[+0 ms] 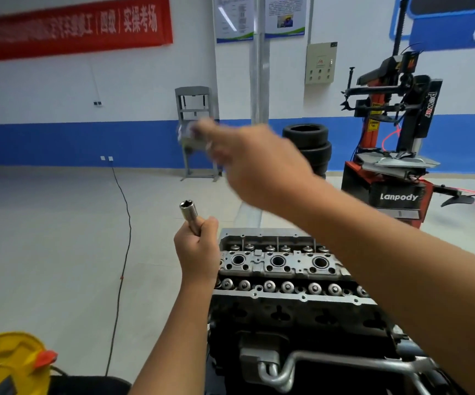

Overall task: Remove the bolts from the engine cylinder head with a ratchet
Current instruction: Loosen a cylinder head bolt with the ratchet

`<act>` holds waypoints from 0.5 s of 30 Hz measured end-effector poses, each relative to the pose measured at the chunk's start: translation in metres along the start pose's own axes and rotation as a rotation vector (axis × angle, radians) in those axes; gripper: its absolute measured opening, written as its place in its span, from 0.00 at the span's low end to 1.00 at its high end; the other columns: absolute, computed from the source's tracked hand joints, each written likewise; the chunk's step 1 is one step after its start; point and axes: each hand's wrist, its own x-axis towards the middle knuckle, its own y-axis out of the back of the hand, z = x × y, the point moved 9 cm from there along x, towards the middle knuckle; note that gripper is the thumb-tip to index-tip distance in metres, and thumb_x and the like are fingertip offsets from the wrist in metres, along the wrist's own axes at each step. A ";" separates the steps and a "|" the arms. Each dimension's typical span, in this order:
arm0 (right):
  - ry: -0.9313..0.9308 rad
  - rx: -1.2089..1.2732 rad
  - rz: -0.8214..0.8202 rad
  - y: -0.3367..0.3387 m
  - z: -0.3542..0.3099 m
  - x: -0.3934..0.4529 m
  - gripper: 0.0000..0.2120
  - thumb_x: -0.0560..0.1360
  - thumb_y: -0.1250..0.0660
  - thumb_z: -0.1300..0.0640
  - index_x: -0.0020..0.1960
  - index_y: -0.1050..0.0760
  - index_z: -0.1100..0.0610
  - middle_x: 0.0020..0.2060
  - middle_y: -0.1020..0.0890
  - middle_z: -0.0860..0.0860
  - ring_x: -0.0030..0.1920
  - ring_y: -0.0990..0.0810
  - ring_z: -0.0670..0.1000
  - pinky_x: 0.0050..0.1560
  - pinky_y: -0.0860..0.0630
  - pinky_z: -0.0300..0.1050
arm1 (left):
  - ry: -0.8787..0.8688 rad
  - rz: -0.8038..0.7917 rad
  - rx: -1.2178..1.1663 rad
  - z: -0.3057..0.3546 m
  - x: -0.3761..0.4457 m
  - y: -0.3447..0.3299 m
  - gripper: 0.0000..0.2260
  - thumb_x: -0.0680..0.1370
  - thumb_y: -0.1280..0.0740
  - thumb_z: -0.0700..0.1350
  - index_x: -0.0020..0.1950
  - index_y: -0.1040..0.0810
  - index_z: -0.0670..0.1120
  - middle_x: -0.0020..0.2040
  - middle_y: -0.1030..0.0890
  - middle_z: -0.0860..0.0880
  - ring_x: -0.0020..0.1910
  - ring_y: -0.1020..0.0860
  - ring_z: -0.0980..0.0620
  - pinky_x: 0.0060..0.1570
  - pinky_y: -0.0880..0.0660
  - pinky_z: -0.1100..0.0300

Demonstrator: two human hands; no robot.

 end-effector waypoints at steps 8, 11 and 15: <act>-0.012 -0.012 -0.512 -0.073 0.063 -0.037 0.25 0.81 0.30 0.57 0.73 0.28 0.36 0.53 0.15 0.43 0.37 0.23 0.38 0.46 0.18 0.50 | -0.028 -0.134 -0.148 0.002 -0.006 -0.001 0.17 0.77 0.35 0.60 0.38 0.33 0.50 0.28 0.35 0.55 0.27 0.38 0.54 0.27 0.38 0.60; -0.097 -0.082 -0.651 -0.126 0.096 -0.076 0.24 0.81 0.31 0.54 0.73 0.28 0.36 0.57 0.15 0.45 0.42 0.24 0.44 0.49 0.23 0.48 | -0.067 -0.239 -0.166 -0.001 -0.010 -0.001 0.16 0.81 0.41 0.62 0.44 0.27 0.52 0.32 0.32 0.55 0.30 0.35 0.54 0.32 0.34 0.60; -0.095 -0.227 -0.618 -0.145 0.133 -0.091 0.18 0.80 0.30 0.47 0.69 0.23 0.36 0.52 0.15 0.43 0.49 0.21 0.49 0.41 0.31 0.43 | -0.120 -0.316 -0.035 -0.011 -0.016 0.010 0.11 0.85 0.43 0.55 0.51 0.22 0.55 0.39 0.22 0.51 0.41 0.23 0.50 0.45 0.23 0.57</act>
